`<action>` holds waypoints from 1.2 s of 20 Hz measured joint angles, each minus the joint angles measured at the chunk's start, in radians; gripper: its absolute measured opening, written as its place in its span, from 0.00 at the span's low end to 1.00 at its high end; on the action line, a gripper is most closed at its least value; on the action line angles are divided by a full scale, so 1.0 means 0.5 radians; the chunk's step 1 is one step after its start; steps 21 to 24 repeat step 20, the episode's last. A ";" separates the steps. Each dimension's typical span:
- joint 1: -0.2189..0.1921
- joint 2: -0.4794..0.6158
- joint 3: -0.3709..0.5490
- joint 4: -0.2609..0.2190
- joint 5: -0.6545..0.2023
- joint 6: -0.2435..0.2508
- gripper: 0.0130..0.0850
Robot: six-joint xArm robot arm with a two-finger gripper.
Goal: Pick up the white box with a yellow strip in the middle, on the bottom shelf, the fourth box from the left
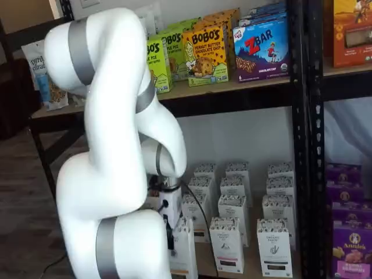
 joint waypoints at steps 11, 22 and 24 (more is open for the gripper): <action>-0.023 -0.573 0.064 -0.237 0.439 0.254 0.56; 0.052 -0.890 0.057 -0.238 0.737 0.377 0.56; 0.052 -0.890 0.057 -0.238 0.737 0.377 0.56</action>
